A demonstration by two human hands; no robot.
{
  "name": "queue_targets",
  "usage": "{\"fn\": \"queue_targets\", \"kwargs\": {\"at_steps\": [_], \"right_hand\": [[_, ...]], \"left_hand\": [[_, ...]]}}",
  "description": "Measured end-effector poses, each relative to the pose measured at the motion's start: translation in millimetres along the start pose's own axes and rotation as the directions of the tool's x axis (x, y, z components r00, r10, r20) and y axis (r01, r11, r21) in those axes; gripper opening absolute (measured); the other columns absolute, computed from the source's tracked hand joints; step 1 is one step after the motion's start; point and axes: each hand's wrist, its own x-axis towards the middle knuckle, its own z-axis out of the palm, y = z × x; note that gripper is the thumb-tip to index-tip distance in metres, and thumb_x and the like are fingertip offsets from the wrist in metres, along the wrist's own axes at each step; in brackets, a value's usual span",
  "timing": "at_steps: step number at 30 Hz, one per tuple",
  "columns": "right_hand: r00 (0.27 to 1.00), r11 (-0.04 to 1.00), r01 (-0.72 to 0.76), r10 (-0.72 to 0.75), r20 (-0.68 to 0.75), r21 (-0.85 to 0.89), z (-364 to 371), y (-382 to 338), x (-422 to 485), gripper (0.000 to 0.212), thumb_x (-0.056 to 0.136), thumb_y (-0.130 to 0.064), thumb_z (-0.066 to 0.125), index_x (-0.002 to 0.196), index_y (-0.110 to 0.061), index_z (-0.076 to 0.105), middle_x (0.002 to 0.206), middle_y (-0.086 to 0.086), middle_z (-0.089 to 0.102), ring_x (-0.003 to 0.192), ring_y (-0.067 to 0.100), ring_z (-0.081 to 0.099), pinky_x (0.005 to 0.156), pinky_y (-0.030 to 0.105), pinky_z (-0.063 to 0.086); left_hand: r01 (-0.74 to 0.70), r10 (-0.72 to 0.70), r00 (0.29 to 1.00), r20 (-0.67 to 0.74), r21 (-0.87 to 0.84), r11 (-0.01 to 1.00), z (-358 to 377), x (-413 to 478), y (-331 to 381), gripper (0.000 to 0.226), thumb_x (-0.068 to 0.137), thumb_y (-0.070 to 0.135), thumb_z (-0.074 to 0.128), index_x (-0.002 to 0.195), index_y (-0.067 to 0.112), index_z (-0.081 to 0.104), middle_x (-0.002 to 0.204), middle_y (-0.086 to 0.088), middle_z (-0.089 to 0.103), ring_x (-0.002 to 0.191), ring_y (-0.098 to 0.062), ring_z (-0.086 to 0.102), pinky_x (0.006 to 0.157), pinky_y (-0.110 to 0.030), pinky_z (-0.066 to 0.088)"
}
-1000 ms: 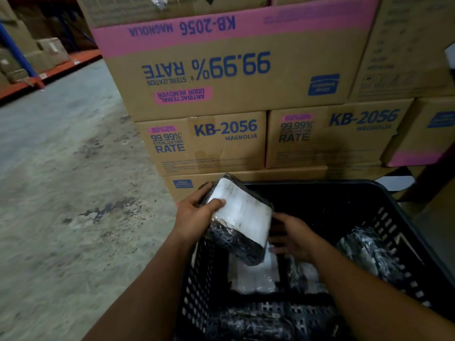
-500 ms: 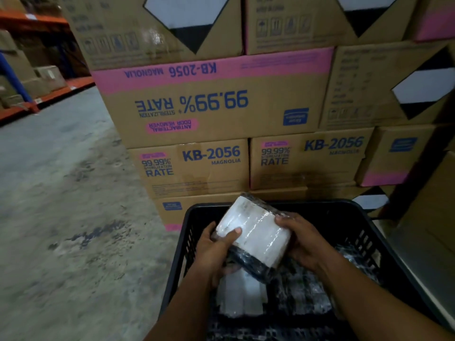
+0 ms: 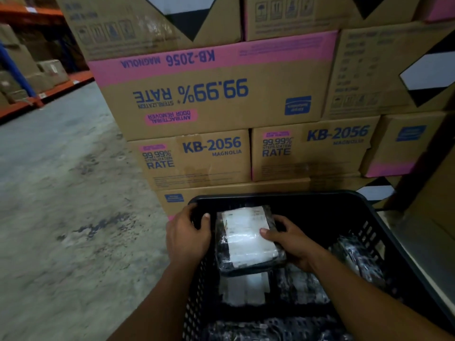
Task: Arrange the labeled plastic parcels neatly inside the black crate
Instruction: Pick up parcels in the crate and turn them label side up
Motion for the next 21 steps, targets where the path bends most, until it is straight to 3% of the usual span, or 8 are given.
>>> {"fn": "queue_targets", "kwargs": {"at_steps": [2, 5, 8, 11, 16, 21], "right_hand": [[0.998, 0.996, -0.015, 0.009, -0.064, -0.084, 1, 20, 7, 0.071, 0.077, -0.014, 0.081, 0.138, -0.016, 0.044, 0.111, 0.010, 0.070, 0.089, 0.027, 0.074, 0.074, 0.041, 0.062], [0.990, 0.975, -0.090, 0.064, -0.127, -0.204, 3, 52, 14, 0.082, 0.077, -0.014, 0.081, 0.145, -0.012, 0.035, 0.136, 0.019, 0.056, 0.115, 0.036, 0.063, 0.097, 0.048, 0.053], [0.976, 0.951, -0.151, 0.099, -0.196, -0.271, 8, 79, 20, 0.079, 0.082, -0.013, 0.076, 0.147, -0.004, 0.032, 0.148, 0.019, 0.046, 0.128, 0.035, 0.053, 0.101, 0.039, 0.047], [0.960, 0.892, -0.219, 0.125, -0.250, -0.396, 15, 92, 28, 0.071, 0.090, -0.027, 0.066, 0.150, -0.009, 0.032, 0.149, 0.017, 0.047, 0.131, 0.033, 0.050, 0.112, 0.039, 0.039], [0.928, 0.742, -0.335, 0.156, -0.338, -0.580, 34, 102, 45, 0.071, 0.098, -0.040, 0.047, 0.155, -0.015, 0.013, 0.156, 0.016, 0.037, 0.140, 0.036, 0.039, 0.113, 0.034, 0.031], [0.939, 0.732, -0.295, 0.104, -0.328, -0.613, 38, 102, 51, 0.066, 0.095, -0.035, 0.054, 0.151, -0.012, 0.029, 0.151, 0.016, 0.045, 0.135, 0.037, 0.046, 0.110, 0.036, 0.036]], "left_hand": [[0.036, -0.033, 0.999, -0.017, 0.145, 0.989, -8, 4, -12, 0.050, 0.090, 0.039, 0.062, 0.137, 0.022, 0.058, 0.129, -0.013, 0.067, 0.124, -0.037, 0.056, 0.100, -0.049, 0.050], [0.075, -0.099, 0.992, 0.073, 0.271, 0.960, -9, 5, -32, 0.058, 0.090, 0.039, 0.061, 0.144, 0.025, 0.048, 0.137, -0.017, 0.058, 0.129, -0.040, 0.048, 0.102, -0.050, 0.045], [0.098, -0.155, 0.968, 0.199, 0.270, 0.958, -5, 8, -45, 0.068, 0.088, 0.041, 0.063, 0.149, 0.025, 0.039, 0.137, -0.019, 0.055, 0.126, -0.042, 0.051, 0.105, -0.051, 0.047], [0.126, -0.184, 0.948, 0.259, 0.226, 0.966, -1, 13, -46, 0.072, 0.086, 0.041, 0.067, 0.148, 0.024, 0.035, 0.133, -0.017, 0.056, 0.122, -0.041, 0.057, 0.101, -0.051, 0.050], [0.128, -0.202, 0.944, 0.259, 0.276, 0.953, 2, 16, -46, 0.072, 0.083, 0.042, 0.066, 0.145, 0.028, 0.033, 0.125, -0.014, 0.060, 0.114, -0.040, 0.061, 0.094, -0.046, 0.052], [0.127, -0.206, 0.945, 0.255, 0.296, 0.947, 3, 16, -45, 0.068, 0.083, 0.040, 0.064, 0.142, 0.027, 0.033, 0.122, -0.013, 0.060, 0.110, -0.039, 0.062, 0.090, -0.045, 0.051]]}}
